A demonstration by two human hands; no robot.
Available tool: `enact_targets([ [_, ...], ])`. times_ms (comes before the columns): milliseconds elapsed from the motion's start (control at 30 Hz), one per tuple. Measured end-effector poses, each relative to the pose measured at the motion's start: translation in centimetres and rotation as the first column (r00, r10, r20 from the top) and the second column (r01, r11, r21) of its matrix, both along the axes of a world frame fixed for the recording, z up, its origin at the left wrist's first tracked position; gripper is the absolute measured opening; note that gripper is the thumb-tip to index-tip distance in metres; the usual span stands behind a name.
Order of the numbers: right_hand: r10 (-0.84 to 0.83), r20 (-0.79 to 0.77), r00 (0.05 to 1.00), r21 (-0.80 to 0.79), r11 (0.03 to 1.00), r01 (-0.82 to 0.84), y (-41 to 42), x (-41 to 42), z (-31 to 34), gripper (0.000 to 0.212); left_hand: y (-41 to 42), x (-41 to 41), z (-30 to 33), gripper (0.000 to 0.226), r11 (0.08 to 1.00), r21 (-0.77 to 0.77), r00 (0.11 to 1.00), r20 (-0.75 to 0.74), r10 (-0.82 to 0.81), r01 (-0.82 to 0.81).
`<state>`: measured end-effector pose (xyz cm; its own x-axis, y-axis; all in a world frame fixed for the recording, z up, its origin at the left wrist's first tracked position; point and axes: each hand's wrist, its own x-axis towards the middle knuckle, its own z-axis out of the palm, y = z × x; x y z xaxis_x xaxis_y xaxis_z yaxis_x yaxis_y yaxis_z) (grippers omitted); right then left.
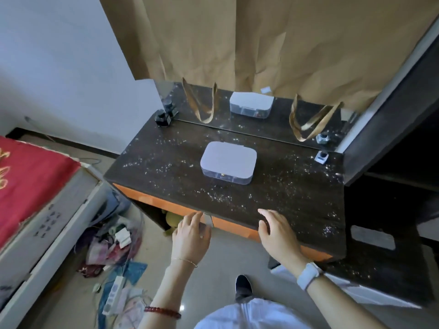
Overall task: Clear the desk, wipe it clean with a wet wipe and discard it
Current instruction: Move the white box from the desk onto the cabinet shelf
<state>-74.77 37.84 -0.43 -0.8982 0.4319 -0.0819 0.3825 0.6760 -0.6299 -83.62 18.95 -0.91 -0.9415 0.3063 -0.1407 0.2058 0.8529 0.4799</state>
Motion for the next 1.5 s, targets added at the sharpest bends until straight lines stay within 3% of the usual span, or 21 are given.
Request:
enact_targets([
  [133, -0.052, 0.049, 0.997, -0.056, 0.997, 0.055, 1.7, -6.7, 0.0, 0.037, 2.6, -7.3, 1.1, 0.044, 0.986, 0.165, 1.0, 0.008, 0.029, -0.03],
  [333, -0.302, 0.181, 0.936, -0.207, 0.918, 0.337, 2.7, -13.8, -1.4, 0.041, 5.5, -15.7, -0.2, 0.056, 0.958, 0.28, 0.984, 0.18, 0.017, -0.068],
  [533, -0.507, 0.248, 0.825, -0.253, 0.789, 0.56, 2.3, -17.7, -2.4, 0.031, 8.0, -22.4, -2.6, 0.069, 0.982, 0.187, 0.931, 0.355, -0.078, 0.01],
  [700, -0.61, 0.282, 0.74, -0.246, 0.7, 0.67, 2.0, -18.7, -3.4, 0.017, 9.4, -24.2, -3.9, 0.063, 0.984, 0.157, 0.882, 0.448, -0.148, 0.085],
  [800, -0.658, 0.251, 0.71, -0.224, 0.674, 0.704, 1.6, -18.0, -3.3, 0.012, 9.7, -23.8, -3.4, 0.066, 0.972, 0.188, 0.893, 0.4, -0.206, 0.14],
  [900, -0.737, 0.19, 0.648, -0.202, 0.617, 0.761, 1.3, -15.7, -3.2, 0.027, 10.9, -22.7, -2.3, 0.066, 0.929, 0.286, 0.885, 0.333, -0.326, 0.235],
  [1067, -0.903, 0.056, 0.426, -0.259, 0.398, 0.88, 2.1, -10.5, -1.1, 0.021, 15.8, -18.9, 0.1, 0.068, 0.806, 0.405, 0.794, 0.253, -0.553, 0.432],
  [1233, -0.978, -0.043, 0.204, -0.306, 0.207, 0.929, 3.5, -3.8, -0.1, 0.028, 20.8, -12.7, 1.4, 0.071, 0.678, 0.455, 0.67, 0.212, -0.712, 0.577],
  [1333, -0.989, -0.099, 0.114, -0.304, 0.139, 0.942, 4.9, 0.9, -0.2, 0.043, 24.2, -8.1, 2.1, 0.073, 0.608, 0.435, 0.594, 0.188, -0.782, 0.664],
  [1500, -0.981, -0.178, 0.077, -0.347, 0.136, 0.928, 11.3, 7.8, 0.3, 0.031, 30.0, -0.5, 3.3, 0.071, 0.558, 0.446, 0.57, 0.122, -0.812, 0.7],
])
